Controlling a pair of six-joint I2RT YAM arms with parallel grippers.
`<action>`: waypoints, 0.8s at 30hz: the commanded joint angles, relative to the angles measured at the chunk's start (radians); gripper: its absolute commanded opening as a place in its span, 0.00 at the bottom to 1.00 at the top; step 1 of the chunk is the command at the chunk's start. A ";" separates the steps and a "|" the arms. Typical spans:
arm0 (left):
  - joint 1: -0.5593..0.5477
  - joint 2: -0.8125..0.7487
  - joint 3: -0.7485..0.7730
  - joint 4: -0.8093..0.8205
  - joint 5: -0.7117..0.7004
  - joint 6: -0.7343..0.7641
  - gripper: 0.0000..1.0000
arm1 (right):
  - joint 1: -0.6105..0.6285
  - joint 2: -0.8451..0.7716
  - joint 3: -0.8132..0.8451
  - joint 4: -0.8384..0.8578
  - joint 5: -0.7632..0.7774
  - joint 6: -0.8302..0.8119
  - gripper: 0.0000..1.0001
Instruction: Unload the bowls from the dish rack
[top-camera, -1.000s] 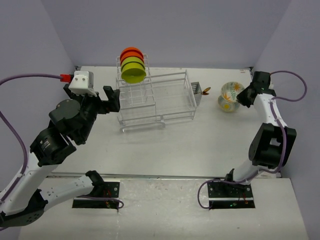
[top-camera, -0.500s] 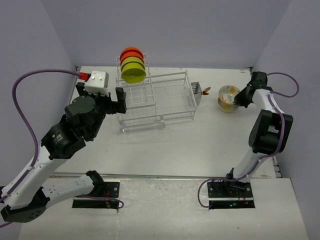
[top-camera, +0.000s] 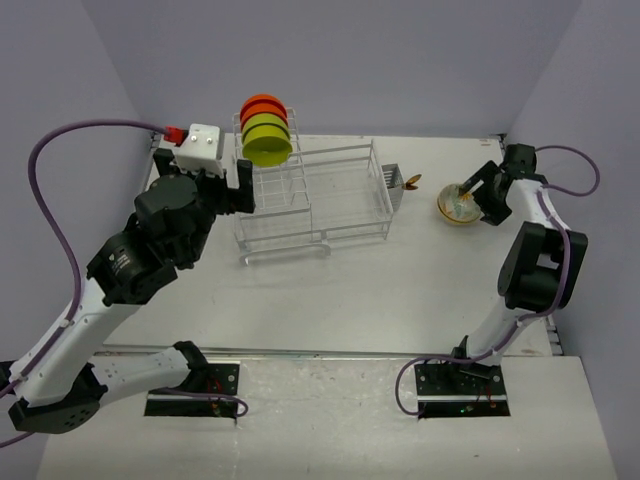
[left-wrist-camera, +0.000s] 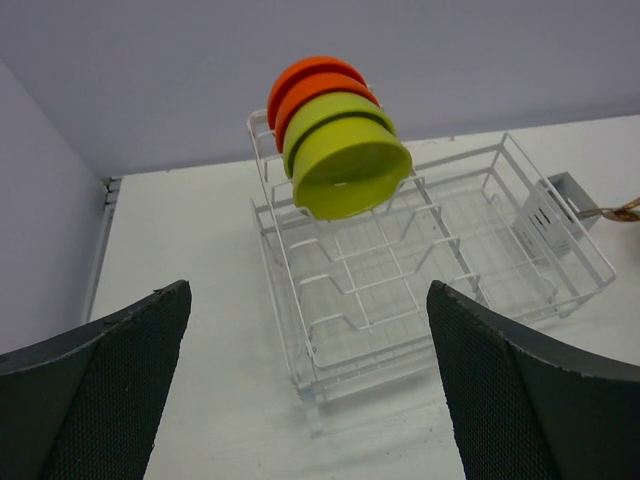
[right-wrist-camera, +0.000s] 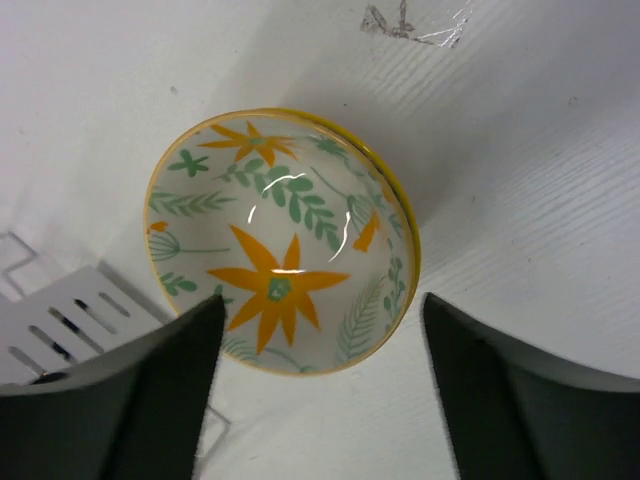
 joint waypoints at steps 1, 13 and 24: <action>0.001 0.044 0.107 -0.008 -0.075 0.070 1.00 | -0.004 -0.122 0.008 -0.001 0.005 0.007 0.91; 0.001 0.306 0.163 0.149 -0.242 0.393 1.00 | 0.160 -0.553 -0.098 -0.001 -0.145 -0.091 0.99; 0.089 0.561 0.216 0.362 -0.181 0.728 0.83 | 0.263 -0.966 -0.400 0.059 -0.335 -0.111 0.99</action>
